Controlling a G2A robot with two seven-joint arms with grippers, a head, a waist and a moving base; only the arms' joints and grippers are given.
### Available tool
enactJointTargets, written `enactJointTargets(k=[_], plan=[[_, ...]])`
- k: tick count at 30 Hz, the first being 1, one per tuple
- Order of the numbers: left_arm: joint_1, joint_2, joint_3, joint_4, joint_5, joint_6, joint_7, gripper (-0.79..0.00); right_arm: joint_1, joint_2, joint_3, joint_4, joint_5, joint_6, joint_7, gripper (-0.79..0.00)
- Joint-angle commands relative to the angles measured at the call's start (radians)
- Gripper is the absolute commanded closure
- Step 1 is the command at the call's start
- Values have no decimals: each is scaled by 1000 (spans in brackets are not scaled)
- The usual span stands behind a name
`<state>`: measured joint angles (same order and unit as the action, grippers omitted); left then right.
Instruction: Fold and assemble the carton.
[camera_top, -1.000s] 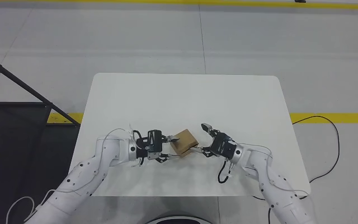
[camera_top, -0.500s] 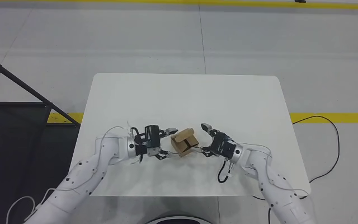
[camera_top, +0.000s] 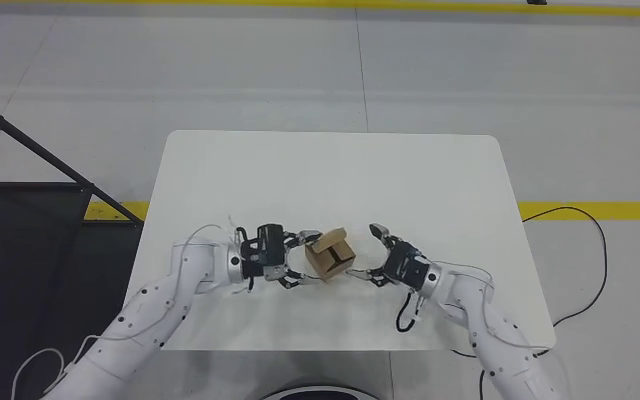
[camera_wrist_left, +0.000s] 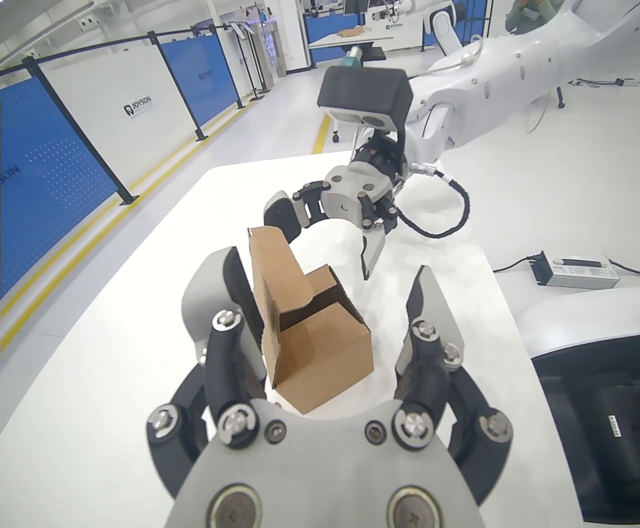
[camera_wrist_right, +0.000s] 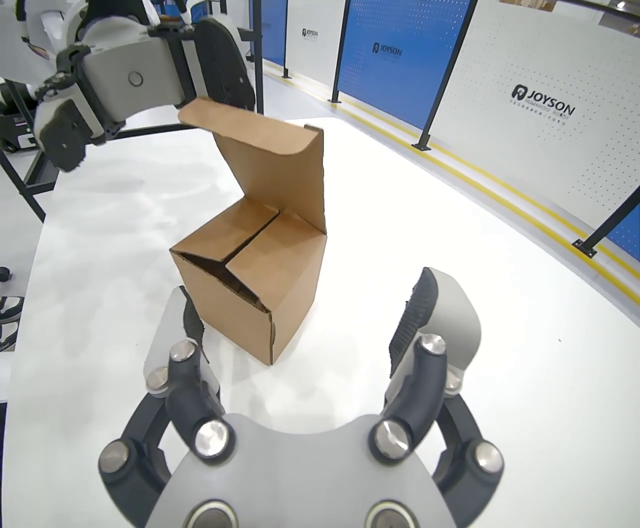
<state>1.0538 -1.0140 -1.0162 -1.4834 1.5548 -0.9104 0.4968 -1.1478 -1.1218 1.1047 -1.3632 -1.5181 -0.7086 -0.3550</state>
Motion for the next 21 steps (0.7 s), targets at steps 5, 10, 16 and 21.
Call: enactJointTargets(k=[5,10,16,21], plan=[[-7,-1,16,-4,22,-15,19,-708,14,-6,-12,18,21,21,39,-760],[-15,-3,33,-2,37,-30,32,-717,39,-12,-29,47,29,28,57,-754],[-25,-6,56,6,51,-39,52,-736,61,-19,-45,75,39,29,53,-748],[-36,-11,72,22,50,-31,61,-763,74,-23,-53,93,46,30,44,-748]])
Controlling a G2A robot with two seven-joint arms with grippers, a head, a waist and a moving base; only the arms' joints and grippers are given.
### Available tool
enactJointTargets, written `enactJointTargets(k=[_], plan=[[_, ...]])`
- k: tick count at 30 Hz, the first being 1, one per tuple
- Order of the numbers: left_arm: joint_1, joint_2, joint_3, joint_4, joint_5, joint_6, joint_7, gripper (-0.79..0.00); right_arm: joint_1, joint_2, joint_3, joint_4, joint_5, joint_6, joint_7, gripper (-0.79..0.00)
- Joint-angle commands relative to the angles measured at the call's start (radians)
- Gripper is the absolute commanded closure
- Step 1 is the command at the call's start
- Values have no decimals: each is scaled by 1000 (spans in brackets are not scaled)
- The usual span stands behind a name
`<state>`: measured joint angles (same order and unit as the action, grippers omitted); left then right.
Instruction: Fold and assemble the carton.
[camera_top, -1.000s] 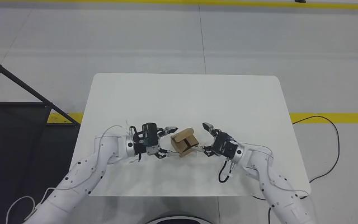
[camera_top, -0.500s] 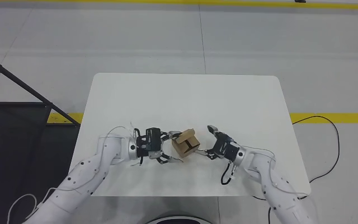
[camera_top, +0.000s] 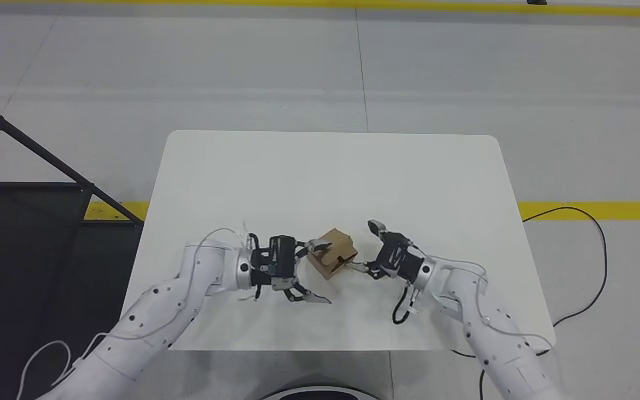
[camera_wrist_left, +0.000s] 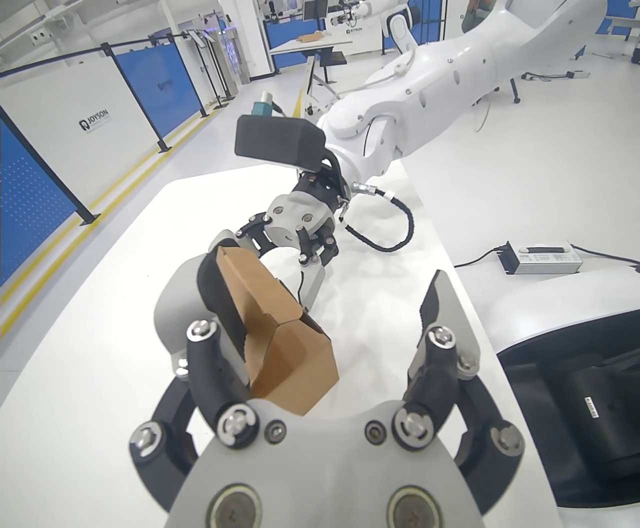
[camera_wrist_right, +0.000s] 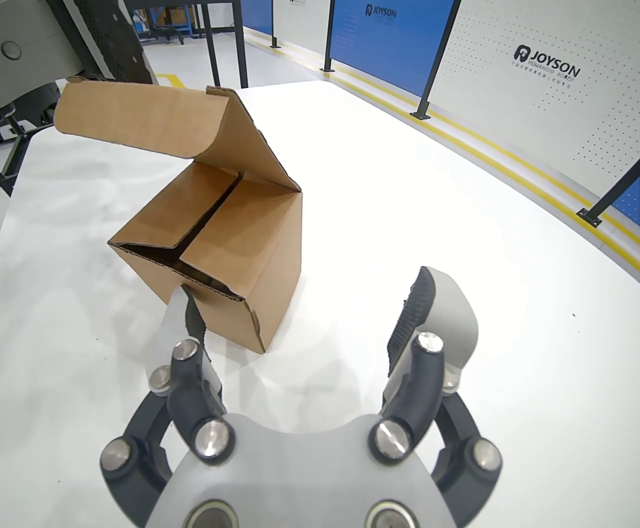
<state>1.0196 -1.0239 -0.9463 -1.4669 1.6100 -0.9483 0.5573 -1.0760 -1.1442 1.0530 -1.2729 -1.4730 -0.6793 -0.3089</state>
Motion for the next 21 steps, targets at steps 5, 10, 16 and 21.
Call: enactJointTargets(k=[5,10,16,21], plan=[[-16,-14,20,32,-56,40,-32,-757,9,-3,-6,13,0,-1,-11,-742],[-35,-28,44,54,-111,42,-61,-757,15,-4,-11,21,-2,-7,-13,-748],[-51,-40,57,79,-160,46,-106,-773,18,-4,-12,26,-4,-12,-22,-757],[-56,-46,58,88,-204,48,-155,-677,8,0,0,12,-14,-13,-35,-757]])
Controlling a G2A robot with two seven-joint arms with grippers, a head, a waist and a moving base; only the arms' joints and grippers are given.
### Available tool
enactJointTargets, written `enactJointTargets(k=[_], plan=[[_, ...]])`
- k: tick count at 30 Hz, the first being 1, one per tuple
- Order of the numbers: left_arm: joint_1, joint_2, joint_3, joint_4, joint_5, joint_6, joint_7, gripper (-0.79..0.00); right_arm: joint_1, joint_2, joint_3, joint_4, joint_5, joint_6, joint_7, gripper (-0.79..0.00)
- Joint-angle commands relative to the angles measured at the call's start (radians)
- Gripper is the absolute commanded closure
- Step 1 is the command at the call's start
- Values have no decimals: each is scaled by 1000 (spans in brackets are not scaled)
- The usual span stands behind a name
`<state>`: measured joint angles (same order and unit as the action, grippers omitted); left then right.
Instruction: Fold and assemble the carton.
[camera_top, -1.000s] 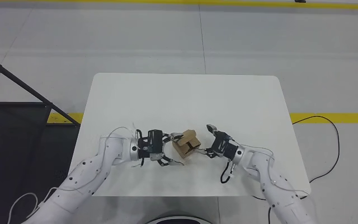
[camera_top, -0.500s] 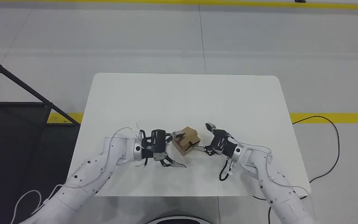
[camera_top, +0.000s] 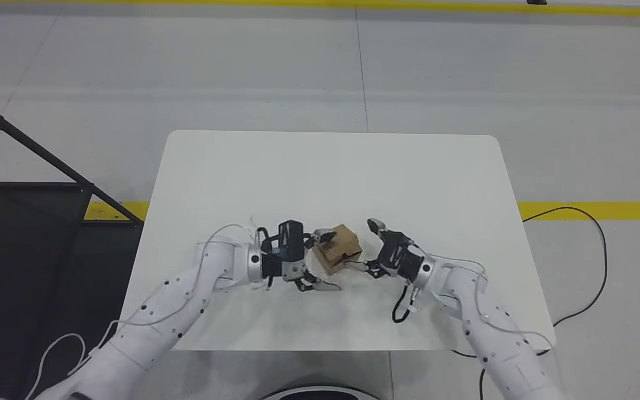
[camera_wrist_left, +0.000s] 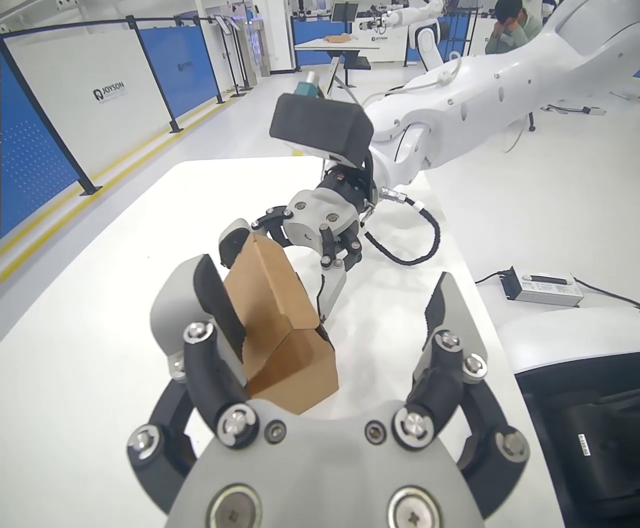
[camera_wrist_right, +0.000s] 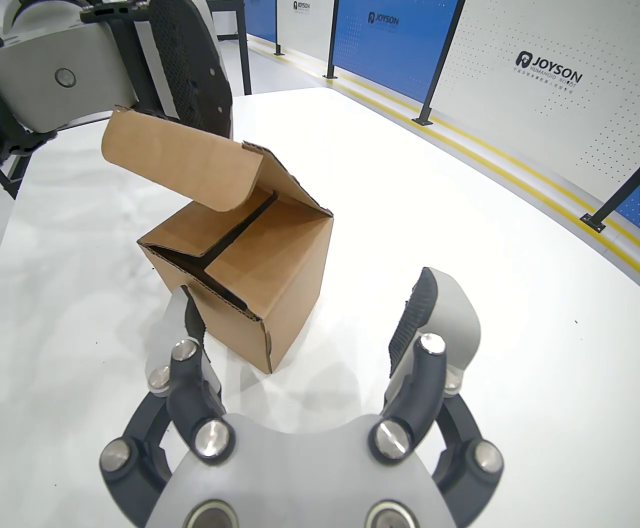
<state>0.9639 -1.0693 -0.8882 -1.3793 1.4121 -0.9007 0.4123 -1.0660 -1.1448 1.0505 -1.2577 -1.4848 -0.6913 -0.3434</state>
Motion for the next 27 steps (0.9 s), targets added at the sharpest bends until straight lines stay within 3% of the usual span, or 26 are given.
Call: enactJointTargets(k=[1,5,16,23,27], plan=[[-1,-2,0,0,-14,0,-18,-662,-5,2,6,-6,-3,-1,-2,-757],[-1,-5,-4,1,-44,-2,-39,-548,-20,8,22,-22,-8,2,-8,-760],[4,-10,-18,-4,-95,-1,-87,-400,-64,23,65,-76,-17,-8,-17,-760],[9,-12,-26,-8,-116,-6,-92,-379,-63,23,60,-63,-7,-21,-1,-773],[10,-13,-30,-9,-119,-10,-96,-376,-59,20,58,-43,12,-6,14,-742]])
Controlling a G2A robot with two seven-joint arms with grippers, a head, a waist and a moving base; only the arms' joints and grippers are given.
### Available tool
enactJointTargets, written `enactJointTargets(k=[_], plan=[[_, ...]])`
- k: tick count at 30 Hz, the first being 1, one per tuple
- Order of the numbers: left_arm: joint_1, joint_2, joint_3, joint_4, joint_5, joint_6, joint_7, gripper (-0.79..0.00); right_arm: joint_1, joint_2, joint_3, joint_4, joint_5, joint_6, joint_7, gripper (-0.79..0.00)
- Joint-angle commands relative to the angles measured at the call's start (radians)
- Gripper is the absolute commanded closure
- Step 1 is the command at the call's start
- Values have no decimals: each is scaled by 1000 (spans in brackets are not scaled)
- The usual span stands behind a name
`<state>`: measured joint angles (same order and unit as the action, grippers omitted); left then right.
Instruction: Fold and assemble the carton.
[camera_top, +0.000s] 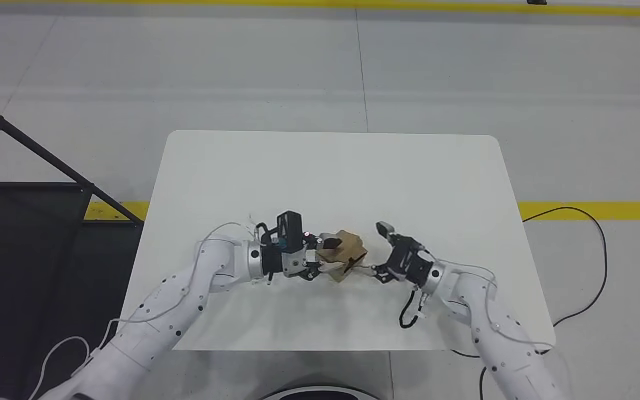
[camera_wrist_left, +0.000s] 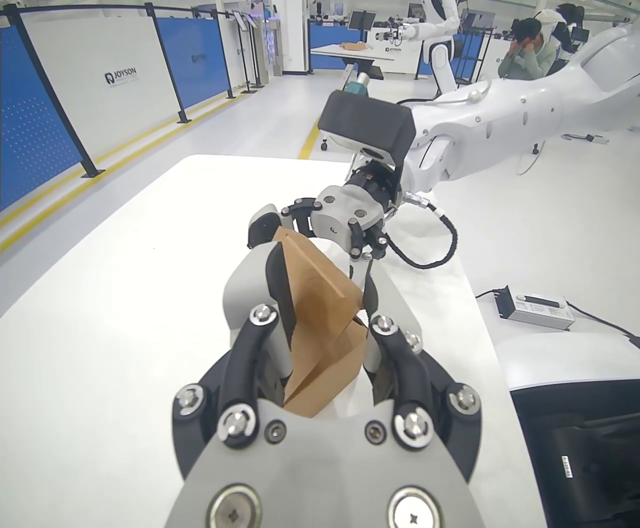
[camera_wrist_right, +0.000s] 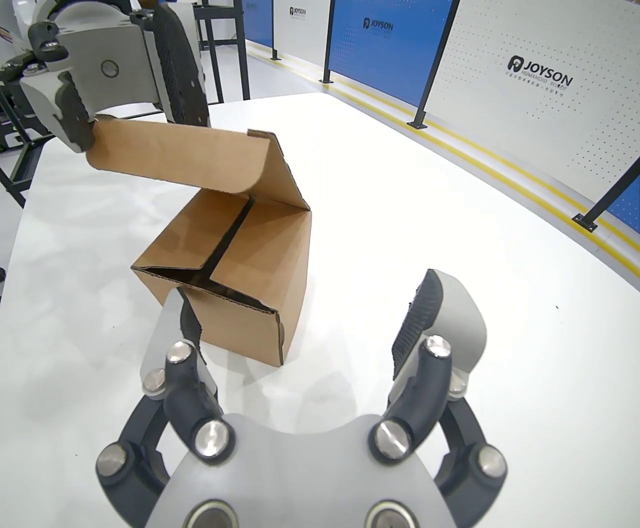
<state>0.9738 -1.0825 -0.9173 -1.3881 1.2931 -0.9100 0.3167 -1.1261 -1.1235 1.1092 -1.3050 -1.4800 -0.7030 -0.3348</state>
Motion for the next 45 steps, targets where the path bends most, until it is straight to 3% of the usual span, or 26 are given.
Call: enactJointTargets(k=[1,4,6,8,11,21,34,38,45], plan=[[1,-1,-1,0,0,-1,-1,-376,2,-2,0,10,19,10,8,-727],[2,-2,-2,-1,-2,-2,-3,-376,1,-5,3,26,55,25,10,-646],[3,-3,-1,-1,-1,-4,-4,-376,-1,-7,6,37,79,37,14,-545],[3,-4,-1,-1,-1,-6,-5,-376,0,-10,4,44,98,42,21,-533],[3,-5,-1,1,-2,-8,-7,-379,4,-13,-1,51,112,43,28,-548],[-2,-14,-4,23,-28,24,-37,-385,36,-18,-36,69,79,-12,9,-702],[-12,-25,3,48,-44,28,-73,-382,36,-14,-17,84,73,-9,-11,-686],[-16,-28,6,54,-44,24,-80,-382,17,-9,10,68,99,1,-22,-640],[-19,-34,10,63,-44,23,-88,-379,-14,-4,47,39,138,35,-31,-628]])
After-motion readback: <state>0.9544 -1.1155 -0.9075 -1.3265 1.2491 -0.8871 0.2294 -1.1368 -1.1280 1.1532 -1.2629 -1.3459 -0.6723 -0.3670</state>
